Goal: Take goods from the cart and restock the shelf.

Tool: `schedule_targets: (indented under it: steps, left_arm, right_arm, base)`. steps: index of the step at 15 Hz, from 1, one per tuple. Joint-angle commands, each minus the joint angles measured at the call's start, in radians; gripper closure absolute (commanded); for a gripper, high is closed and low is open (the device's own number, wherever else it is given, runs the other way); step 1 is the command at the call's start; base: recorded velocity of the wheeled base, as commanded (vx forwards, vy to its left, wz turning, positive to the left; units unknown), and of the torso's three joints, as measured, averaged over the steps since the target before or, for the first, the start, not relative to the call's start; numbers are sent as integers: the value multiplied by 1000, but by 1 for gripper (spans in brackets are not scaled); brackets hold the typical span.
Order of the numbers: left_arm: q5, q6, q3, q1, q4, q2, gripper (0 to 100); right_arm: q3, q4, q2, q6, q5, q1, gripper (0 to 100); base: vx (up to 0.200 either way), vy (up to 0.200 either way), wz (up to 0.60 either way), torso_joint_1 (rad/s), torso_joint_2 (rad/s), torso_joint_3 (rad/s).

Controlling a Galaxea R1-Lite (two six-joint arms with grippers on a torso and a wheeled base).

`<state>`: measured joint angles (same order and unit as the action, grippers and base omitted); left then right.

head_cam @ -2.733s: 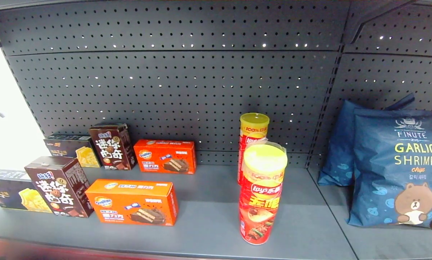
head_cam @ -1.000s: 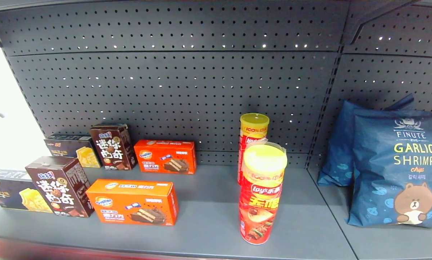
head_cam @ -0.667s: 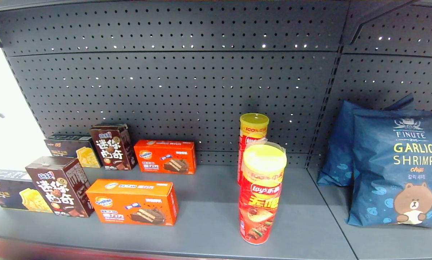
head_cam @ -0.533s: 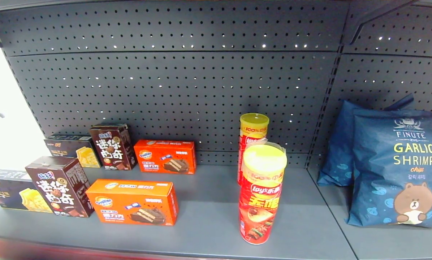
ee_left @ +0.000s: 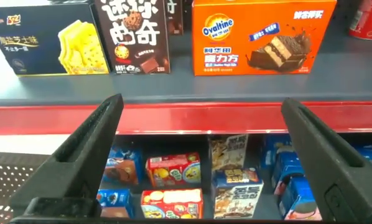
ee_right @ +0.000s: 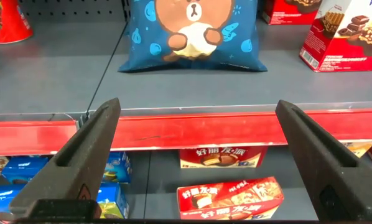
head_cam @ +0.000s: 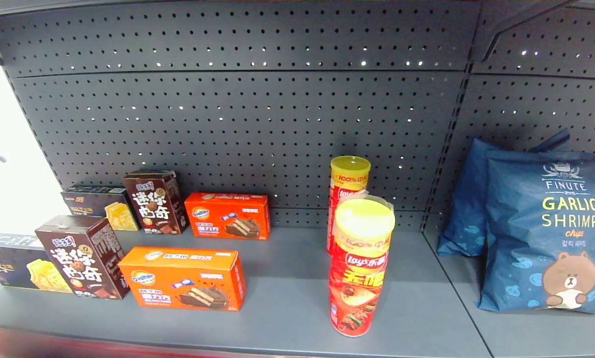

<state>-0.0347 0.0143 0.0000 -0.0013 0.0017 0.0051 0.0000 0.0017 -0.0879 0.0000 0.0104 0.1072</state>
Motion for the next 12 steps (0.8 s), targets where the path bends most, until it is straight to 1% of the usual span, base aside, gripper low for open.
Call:
schedule_targets:
  steps: [1, 2, 3, 5, 9, 11, 12]
  left_arm:
    - [2, 1, 0, 0, 0, -4, 0]
    - [1, 4, 0, 0, 0, -4, 0]
    - [-1, 7, 0, 0, 0, -4, 0]
    - [2, -2, 0, 0, 0, -4, 0]
    - [-1, 1, 0, 0, 0, -2, 0]
    - [1, 0, 0, 0, 0, -4, 0]
    - [1, 1, 0, 0, 0, -4, 0]
  right_arm:
    - [0, 0, -3, 0, 0, 0, 0]
    - [0, 0, -4, 0, 0, 0, 0]
    - [0, 0, -4, 0, 0, 0, 0]
    - [0, 0, -4, -3, 2, -3, 0]
    - [0, 0, -4, -2, 2, -3, 0]
    - [0, 0, -4, -2, 2, -3, 0]
    - [0, 0, -4, -2, 0, -3, 0]
  base:
    - [0, 0, 0, 0, 0, 0]
    - [0, 0, 0, 0, 0, 0]
    - [-200, 0, 0, 2, 2, -2]
    - [0, 0, 0, 0, 0, 0]
    - [0, 0, 0, 0, 0, 0]
    - [0, 0, -600, 0, -2, 2]
    - [0, 0, 0, 0, 0, 0]
